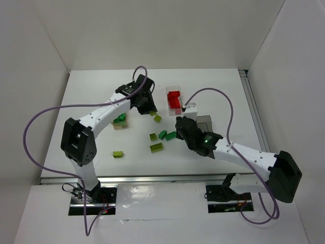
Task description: Sort the legos into containers by color
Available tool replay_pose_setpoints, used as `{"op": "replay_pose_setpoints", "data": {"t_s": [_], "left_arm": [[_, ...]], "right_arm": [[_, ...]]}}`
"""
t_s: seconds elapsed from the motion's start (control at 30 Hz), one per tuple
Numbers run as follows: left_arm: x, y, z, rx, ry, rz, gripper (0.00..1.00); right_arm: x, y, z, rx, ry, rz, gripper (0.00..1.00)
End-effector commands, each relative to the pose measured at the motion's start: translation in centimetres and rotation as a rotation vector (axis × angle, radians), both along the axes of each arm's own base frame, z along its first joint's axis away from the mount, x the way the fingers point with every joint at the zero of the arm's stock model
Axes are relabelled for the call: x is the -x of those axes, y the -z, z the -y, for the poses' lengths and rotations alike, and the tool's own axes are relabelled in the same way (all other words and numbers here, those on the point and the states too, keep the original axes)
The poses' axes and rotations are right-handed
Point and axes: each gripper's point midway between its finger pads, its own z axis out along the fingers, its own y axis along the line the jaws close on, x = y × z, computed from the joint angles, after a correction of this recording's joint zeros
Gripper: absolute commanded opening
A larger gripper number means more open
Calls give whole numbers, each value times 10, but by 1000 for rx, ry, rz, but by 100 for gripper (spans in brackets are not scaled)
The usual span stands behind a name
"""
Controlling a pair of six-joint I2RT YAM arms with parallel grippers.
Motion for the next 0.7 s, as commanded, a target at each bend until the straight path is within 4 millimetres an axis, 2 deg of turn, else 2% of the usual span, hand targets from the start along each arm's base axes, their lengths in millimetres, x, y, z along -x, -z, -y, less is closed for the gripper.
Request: {"op": "replay_pose_setpoints", "data": {"t_s": [0.0,0.03,0.1,0.13,0.17,0.2,0.23,0.27,0.3,0.33,0.37,0.4,0.47,0.53,0.63,0.67], "left_arm": [[-2,5,11,-16,46,20,5],[-2,3,20,-4,76,40,5],[7,6,40,29,182,51,5],[6,-1,54,59,220,89,5],[8,-3,58,80,243,97,5],[11,-5,66,93,272,109,5],[11,-7,69,104,290,114,5],[17,-10,79,134,322,113,5],[18,-5,80,127,348,106,5],[20,-9,86,138,363,111,5],[20,-4,85,127,374,108,5],[23,-4,89,122,393,111,5],[23,-4,89,122,393,111,5],[21,-7,79,85,359,132,5],[9,-7,41,27,234,119,4],[6,-4,20,-5,188,100,4]], "right_arm": [[-2,-13,43,-9,141,-27,20],[-4,-17,58,-29,172,-23,20],[-5,-19,66,-59,177,-37,20],[-8,-23,70,-81,189,-29,20],[-17,-27,83,-111,237,-23,20],[-24,-31,86,-146,247,-14,20],[-28,-28,79,-188,207,-46,20],[-40,-22,94,-204,249,-66,20],[-48,-24,97,-231,252,-72,20],[-52,-22,94,-273,216,-98,20],[-61,-16,107,-289,248,-115,20],[-63,-17,109,-297,234,-114,20],[-68,-23,106,-310,203,-110,20],[-71,-26,103,-296,174,-100,20],[-63,-40,64,-308,46,-91,20],[-65,-51,53,-306,20,-66,20]]}}
